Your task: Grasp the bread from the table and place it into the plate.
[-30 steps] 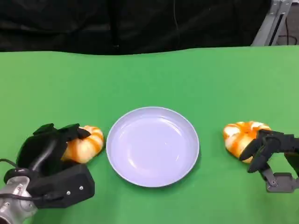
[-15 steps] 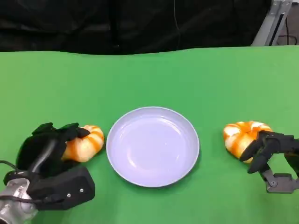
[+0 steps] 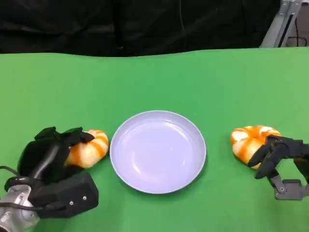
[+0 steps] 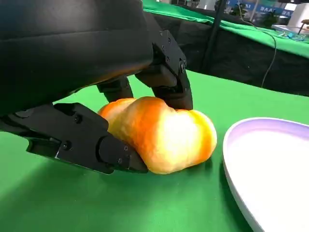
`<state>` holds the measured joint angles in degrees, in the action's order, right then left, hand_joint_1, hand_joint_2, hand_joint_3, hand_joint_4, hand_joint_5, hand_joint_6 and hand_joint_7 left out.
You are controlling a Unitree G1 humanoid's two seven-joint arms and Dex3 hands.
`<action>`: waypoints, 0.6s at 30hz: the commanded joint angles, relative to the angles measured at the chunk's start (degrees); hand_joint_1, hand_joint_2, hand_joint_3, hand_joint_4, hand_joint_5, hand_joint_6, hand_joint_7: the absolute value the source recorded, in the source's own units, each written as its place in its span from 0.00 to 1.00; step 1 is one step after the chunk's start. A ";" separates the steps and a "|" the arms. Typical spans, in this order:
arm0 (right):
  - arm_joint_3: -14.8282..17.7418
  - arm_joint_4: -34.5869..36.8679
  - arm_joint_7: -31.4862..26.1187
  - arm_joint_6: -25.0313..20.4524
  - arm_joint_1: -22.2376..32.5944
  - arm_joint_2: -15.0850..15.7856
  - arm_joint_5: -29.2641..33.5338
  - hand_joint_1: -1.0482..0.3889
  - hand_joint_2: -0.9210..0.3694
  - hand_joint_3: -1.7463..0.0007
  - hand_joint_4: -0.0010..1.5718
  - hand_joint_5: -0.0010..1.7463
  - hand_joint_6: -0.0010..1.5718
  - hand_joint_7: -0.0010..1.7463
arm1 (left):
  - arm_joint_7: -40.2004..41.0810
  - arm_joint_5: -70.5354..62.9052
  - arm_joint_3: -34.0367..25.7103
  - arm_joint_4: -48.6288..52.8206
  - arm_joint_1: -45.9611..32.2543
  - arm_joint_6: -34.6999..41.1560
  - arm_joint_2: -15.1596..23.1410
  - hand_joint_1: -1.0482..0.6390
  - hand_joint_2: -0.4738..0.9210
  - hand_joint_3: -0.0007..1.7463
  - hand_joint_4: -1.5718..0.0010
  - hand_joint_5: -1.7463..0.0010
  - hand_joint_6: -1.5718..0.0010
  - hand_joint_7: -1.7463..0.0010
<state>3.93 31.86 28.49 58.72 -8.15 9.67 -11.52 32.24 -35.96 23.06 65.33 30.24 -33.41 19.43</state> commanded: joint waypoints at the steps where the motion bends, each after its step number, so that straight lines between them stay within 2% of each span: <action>1: 0.30 -0.15 -0.05 0.32 0.00 0.92 -0.81 0.89 0.31 0.35 0.65 0.69 0.67 0.56 | 1.37 -0.58 0.20 -0.84 -0.65 -0.64 1.07 0.56 1.00 0.17 0.74 0.21 0.59 0.50; 18: 0.02 -0.08 0.17 0.31 -0.09 0.81 -1.07 0.89 0.30 0.37 0.65 0.68 0.67 0.56 | 2.82 -2.01 -1.03 -10.23 -3.04 0.27 4.07 0.56 1.00 0.16 0.76 0.21 0.65 0.46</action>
<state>3.87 31.88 28.36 58.89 -8.19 9.67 -11.43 33.92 -37.80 22.86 57.29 28.41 -33.24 21.67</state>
